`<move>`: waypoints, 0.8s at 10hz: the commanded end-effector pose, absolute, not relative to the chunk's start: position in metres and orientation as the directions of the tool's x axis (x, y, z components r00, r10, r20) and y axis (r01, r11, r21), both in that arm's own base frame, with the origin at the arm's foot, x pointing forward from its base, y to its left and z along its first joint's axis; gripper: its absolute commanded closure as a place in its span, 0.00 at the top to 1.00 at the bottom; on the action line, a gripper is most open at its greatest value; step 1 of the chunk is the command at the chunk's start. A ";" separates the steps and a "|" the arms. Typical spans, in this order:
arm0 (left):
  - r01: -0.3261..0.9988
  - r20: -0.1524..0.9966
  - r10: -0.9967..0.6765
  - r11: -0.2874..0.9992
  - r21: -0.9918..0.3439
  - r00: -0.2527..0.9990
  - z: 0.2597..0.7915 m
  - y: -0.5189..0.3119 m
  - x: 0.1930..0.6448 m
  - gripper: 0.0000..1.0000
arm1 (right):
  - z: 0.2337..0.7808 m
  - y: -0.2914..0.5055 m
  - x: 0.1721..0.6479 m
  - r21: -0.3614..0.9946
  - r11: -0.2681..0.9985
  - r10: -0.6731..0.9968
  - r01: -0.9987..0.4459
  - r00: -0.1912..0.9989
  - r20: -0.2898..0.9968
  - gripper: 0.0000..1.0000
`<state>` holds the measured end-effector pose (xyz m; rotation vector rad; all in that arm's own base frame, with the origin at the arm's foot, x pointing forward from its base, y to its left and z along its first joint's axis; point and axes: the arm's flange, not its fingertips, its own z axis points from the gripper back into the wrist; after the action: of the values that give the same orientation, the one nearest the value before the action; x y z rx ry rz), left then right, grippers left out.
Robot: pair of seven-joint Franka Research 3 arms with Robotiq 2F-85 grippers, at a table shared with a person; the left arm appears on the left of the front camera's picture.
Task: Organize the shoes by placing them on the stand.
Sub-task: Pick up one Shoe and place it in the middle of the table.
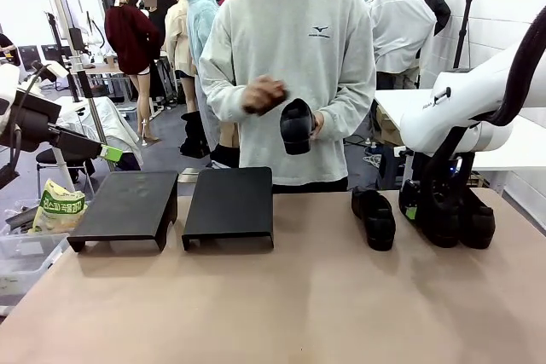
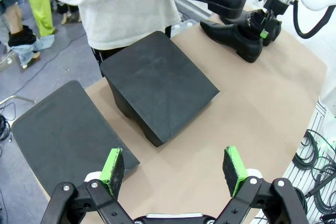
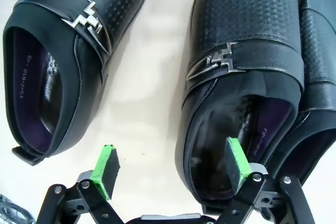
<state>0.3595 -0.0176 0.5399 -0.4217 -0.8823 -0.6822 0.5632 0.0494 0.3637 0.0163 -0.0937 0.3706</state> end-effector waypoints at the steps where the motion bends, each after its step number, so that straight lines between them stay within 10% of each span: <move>1: 0.701 0.820 -0.357 0.710 -0.074 0.448 0.539 -0.016 0.360 0.98 | 0.360 0.056 0.573 -0.054 0.940 0.341 -0.337 0.937 0.073 1.00; 8: 0.701 0.820 -0.357 0.710 -0.074 0.448 0.539 -0.016 0.360 0.98 | 0.350 0.059 0.578 -0.061 0.965 0.260 -0.256 0.962 0.081 1.00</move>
<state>0.3595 -0.0176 0.5399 -0.4217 -0.8824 -0.6820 0.5708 0.0533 0.3519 -0.0210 -0.0856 0.2563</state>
